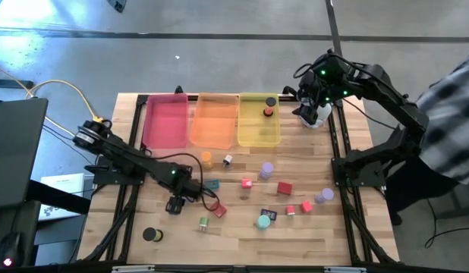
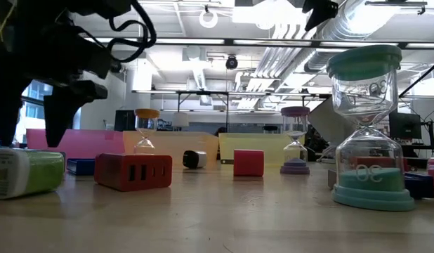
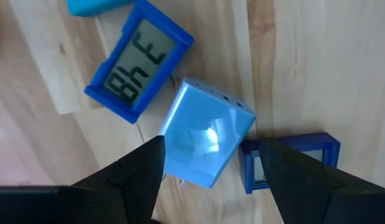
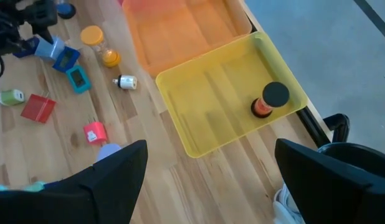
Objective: Pick & Place Office items
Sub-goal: Put the violet charger adapter into the red bin
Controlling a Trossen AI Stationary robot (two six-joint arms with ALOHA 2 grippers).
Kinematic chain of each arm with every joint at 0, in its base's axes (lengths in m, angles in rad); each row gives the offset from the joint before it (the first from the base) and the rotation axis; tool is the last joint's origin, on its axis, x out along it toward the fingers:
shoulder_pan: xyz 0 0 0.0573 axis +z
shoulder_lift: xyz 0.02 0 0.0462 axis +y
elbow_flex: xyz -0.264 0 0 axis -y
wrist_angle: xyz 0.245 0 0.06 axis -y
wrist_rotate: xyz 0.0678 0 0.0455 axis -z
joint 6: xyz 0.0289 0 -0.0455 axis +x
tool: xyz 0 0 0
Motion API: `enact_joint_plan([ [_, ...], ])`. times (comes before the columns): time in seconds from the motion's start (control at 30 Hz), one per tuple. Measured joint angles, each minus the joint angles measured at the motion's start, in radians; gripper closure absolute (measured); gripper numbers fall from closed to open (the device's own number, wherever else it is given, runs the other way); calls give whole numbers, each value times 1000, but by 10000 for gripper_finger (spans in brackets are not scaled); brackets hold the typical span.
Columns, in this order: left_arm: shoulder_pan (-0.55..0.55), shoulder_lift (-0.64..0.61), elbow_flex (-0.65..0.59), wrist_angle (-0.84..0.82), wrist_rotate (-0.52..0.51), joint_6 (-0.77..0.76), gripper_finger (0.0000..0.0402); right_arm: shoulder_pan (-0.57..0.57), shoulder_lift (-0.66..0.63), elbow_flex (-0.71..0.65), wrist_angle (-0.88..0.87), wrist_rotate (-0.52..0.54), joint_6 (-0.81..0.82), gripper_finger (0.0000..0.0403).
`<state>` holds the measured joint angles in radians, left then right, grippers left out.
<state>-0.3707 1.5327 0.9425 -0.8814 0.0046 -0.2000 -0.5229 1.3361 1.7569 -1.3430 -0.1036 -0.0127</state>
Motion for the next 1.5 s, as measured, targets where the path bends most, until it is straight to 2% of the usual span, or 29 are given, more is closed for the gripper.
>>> enact_joint_plan([
  [0.13, -14, 0, -27, 4, -12, 14, 148, 10, 0, 0, 8, 0, 13, 62],
  [0.27, -27, 2, -41, 0, -95, 15, 148, 20, 0, 0, 15, 0, 13, 62],
  [0.37, -30, 6, -45, -1, -115, 18, 148, 20, 0, 0, 16, 0, 13, 62],
  [0.6, -30, 4, -50, 11, -116, 58, 148, 19, 0, 0, 24, 0, 13, 62],
  [0.8, -14, 4, -103, 95, -89, 75, 154, 19, 0, 0, 24, 0, 12, 62],
  [1.0, -10, 4, -117, 108, -88, 74, 170, 19, 0, 0, 23, 0, 9, 62],
  [1.17, -10, 3, -117, 108, -83, 76, 199, 19, 0, 0, 23, 0, 0, 62],
  [1.5, 3, 3, -116, 146, -59, -119, 194, 19, 0, 0, 23, 0, -10, 62],
])
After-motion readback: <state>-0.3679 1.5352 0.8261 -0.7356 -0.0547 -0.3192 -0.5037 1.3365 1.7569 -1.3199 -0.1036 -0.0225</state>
